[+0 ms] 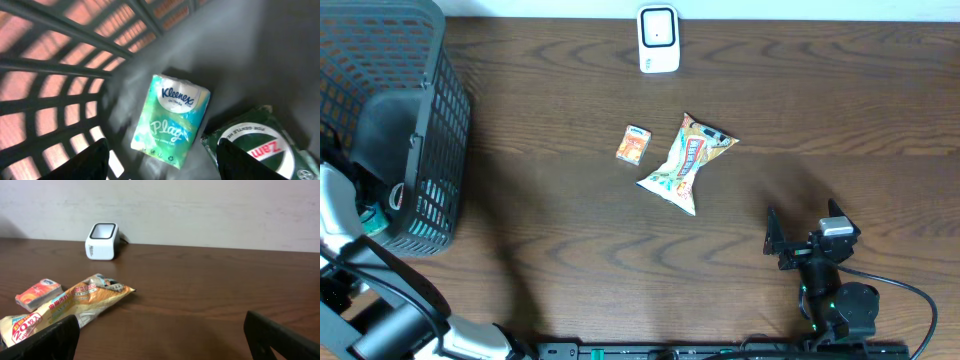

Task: Scan the item barcode
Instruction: 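Reach the left gripper into the basket and grasp a green Kleenex pack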

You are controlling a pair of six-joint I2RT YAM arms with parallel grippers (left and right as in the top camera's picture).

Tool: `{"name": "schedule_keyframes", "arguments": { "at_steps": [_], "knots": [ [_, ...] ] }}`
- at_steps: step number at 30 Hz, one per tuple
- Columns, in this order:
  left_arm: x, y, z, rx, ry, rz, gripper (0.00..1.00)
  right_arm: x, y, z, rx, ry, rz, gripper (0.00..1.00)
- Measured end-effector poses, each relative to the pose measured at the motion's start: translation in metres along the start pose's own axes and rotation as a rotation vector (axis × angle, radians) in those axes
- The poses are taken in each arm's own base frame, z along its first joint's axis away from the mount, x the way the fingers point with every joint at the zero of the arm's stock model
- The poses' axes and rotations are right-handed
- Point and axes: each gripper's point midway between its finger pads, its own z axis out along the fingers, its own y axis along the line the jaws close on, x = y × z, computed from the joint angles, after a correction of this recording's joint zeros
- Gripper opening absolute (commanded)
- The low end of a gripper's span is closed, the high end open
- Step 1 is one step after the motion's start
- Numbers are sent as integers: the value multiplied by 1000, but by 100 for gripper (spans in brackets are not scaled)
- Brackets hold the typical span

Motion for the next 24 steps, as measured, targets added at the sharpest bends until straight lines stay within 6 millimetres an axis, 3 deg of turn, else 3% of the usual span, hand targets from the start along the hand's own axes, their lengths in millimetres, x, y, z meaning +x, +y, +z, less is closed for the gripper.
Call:
{"name": "schedule_keyframes", "arguments": {
  "at_steps": [11, 18, 24],
  "knots": [
    [9, -19, 39, 60, 69, 62, 71, 0, 0, 0, 0, 0, 0, 99],
    [4, -17, 48, 50, 56, 52, 70, 0, 0, 0, 0, 0, 0, 99],
    [5, -3, 56, 39, 70, 11, 59, 0, 0, 0, 0, 0, 0, 99]
  ]
}}
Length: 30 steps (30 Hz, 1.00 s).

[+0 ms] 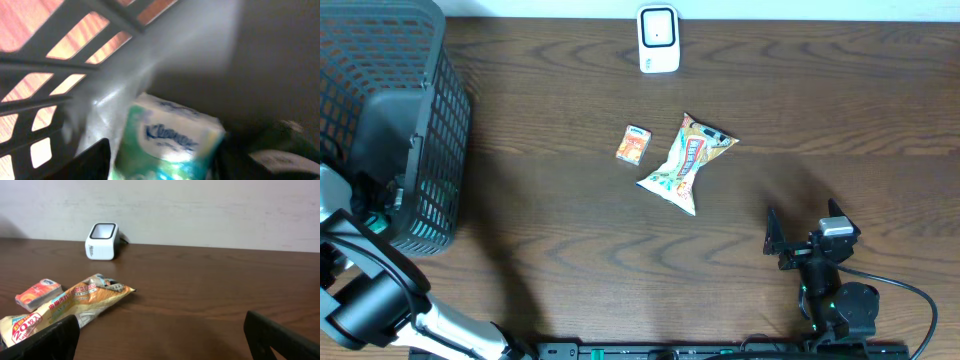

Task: Scan the item barcode
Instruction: 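Reach the left gripper into the basket and grasp a green Kleenex pack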

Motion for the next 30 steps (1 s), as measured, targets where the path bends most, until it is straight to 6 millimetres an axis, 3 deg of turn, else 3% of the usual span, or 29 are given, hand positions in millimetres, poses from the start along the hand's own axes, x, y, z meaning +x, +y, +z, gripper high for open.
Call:
{"name": "schedule_keyframes", "arguments": {
  "at_steps": [9, 10, 13, 21, 23, 25, 30],
  "knots": [
    [8, 5, 9, 13, 44, -18, 55, 0, 0, 0, 0, 0, 0, 99],
    [9, 5, 9, 16, 47, -18, 49, 0, 0, 0, 0, 0, 0, 99],
    [11, 3, 9, 26, 57, -19, 7, 0, 0, 0, 0, 0, 0, 99],
    [16, 3, 1, 38, 71, -15, 7, 0, 0, 0, 0, 0, 0, 99],
    [11, 4, -12, 46, 40, -32, 7, 0, 0, 0, 0, 0, 0, 99],
    [-3, 7, -37, 58, -40, -64, 7, 0, 0, 0, 0, 0, 0, 99],
    [-45, 18, -139, 136, -360, -201, 7, 0, 0, 0, 0, 0, 0, 99]
  ]
}}
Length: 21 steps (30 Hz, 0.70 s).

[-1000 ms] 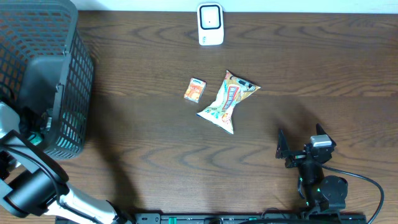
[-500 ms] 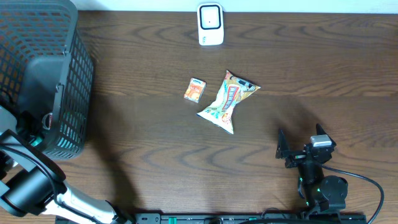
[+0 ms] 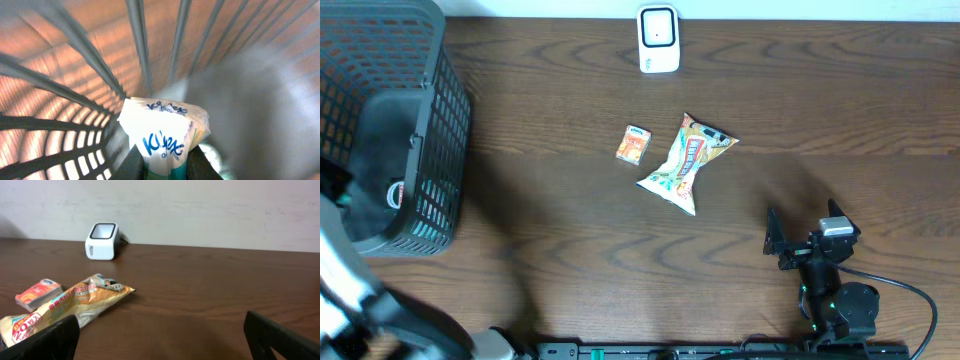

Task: Scan the item barcode
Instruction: 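Reach the left gripper into the basket and grasp a green Kleenex pack, then carry the green Kleenex pack to the scanner and release it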

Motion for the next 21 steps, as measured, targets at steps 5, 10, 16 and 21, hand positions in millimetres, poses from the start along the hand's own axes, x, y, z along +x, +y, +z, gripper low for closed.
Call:
{"name": "schedule_keyframes", "arguments": {
  "at_steps": [5, 10, 16, 21],
  "knots": [
    [-73, -64, -133, 469, -359, -197, 7, 0, 0, 0, 0, 0, 0, 99],
    [-35, -181, -212, 940, -277, -32, 7, 0, 0, 0, 0, 0, 0, 99],
    [120, -307, -249, 1233, 48, 422, 8, 0, 0, 0, 0, 0, 0, 99],
    [209, -353, -235, 1202, 136, 655, 8, 0, 0, 0, 0, 0, 0, 99]
  ]
}}
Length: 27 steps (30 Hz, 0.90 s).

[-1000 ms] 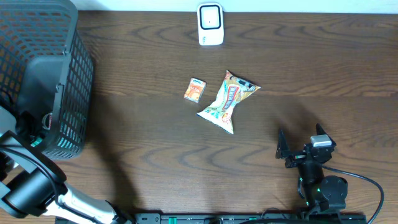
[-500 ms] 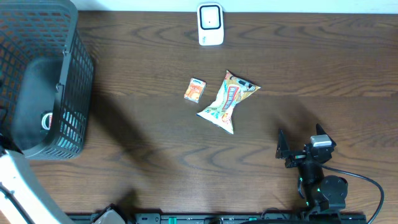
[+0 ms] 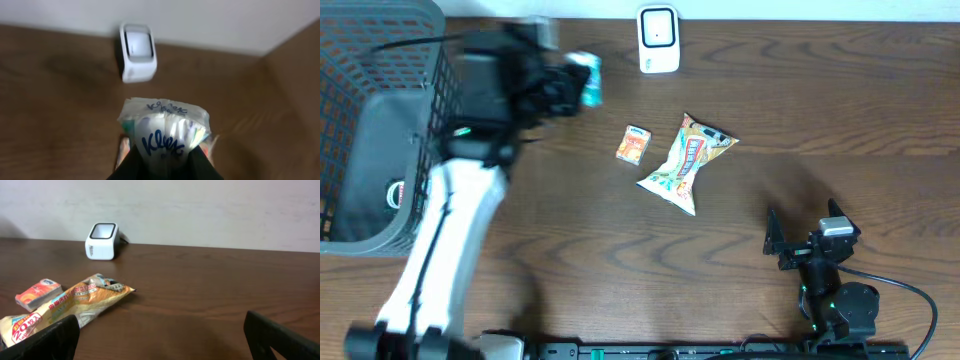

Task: Scan the item barcode
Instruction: 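Carry the green Kleenex pack to the scanner and release it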

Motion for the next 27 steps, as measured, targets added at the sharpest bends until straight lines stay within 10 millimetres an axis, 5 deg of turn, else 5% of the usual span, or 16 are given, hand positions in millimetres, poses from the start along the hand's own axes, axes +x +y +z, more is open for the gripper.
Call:
{"name": "schedule_keyframes", "arguments": {
  "at_steps": [4, 8, 13, 21, 25, 27],
  "knots": [
    [43, 13, 54, -76, 133, 28, 8, 0, 0, 0, 0, 0, 0, 99],
    [78, 30, 89, -123, 234, 28, 59, 0, 0, 0, 0, 0, 0, 99],
    [107, 48, 111, -168, 310, 27, 73, 0, 0, 0, 0, 0, 0, 99],
    [80, 56, 93, -235, 228, 45, 76, 0, 0, 0, 0, 0, 0, 99],
    [23, 44, 48, -230, 47, 63, 76, 0, 0, 0, 0, 0, 0, 99],
    [-13, 38, 8, -233, -77, 72, 76, 0, 0, 0, 0, 0, 0, 99]
  ]
}}
